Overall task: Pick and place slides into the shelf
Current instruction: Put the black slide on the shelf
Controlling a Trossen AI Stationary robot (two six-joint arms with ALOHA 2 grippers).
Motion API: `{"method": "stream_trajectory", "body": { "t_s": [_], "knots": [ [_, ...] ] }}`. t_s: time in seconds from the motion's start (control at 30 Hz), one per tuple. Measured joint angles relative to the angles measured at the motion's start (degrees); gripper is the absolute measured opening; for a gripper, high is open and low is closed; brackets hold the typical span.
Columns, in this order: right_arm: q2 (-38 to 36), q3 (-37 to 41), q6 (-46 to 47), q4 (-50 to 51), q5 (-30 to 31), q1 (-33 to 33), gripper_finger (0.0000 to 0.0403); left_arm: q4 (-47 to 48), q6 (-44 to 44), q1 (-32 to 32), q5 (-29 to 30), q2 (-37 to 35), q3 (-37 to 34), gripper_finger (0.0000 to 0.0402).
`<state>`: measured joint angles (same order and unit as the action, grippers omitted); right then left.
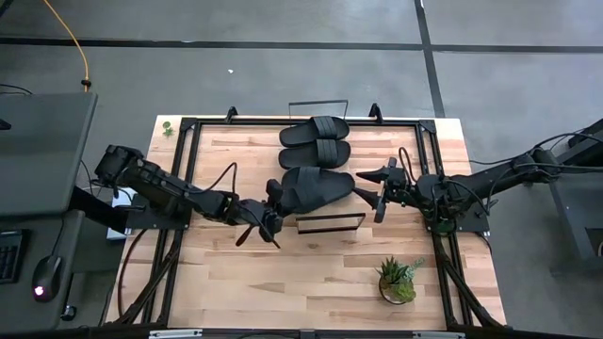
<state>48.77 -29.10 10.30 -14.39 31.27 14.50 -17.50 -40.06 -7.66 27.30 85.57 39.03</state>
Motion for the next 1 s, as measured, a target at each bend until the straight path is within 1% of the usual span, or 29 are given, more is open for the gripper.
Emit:
{"method": "stream_trajectory", "body": {
  "t_s": [0.17, 0.4, 0.5, 0.67, 1.0],
  "knots": [
    [0.0, 0.0, 0.2, 0.3, 0.0, 0.0, 0.0216, -3.8, -0.3, 0.3, -2.5, 2.0, 0.1, 0.0022],
    [0.0, 0.0, 0.2, 0.4, 0.1, 0.0, 0.0216, -8.9, -0.7, 0.3, -10.7, 4.7, 0.0, 0.0019],
    [0.0, 0.0, 0.2, 0.6, 0.1, 0.0, 0.0216, -9.5, -0.4, 0.2, -11.6, 5.3, 0.0, 0.0022],
    [0.0, 0.0, 0.2, 0.9, 0.2, 0.0, 0.0216, -7.3, 0.4, 0.2, -12.7, 5.6, 0.0, 0.002],
    [0.0, 0.0, 0.2, 0.9, 0.2, 0.0, 0.0216, -6.4, 1.6, 0.2, -12.7, 5.5, 0.1, 0.0022]
  ]
}}
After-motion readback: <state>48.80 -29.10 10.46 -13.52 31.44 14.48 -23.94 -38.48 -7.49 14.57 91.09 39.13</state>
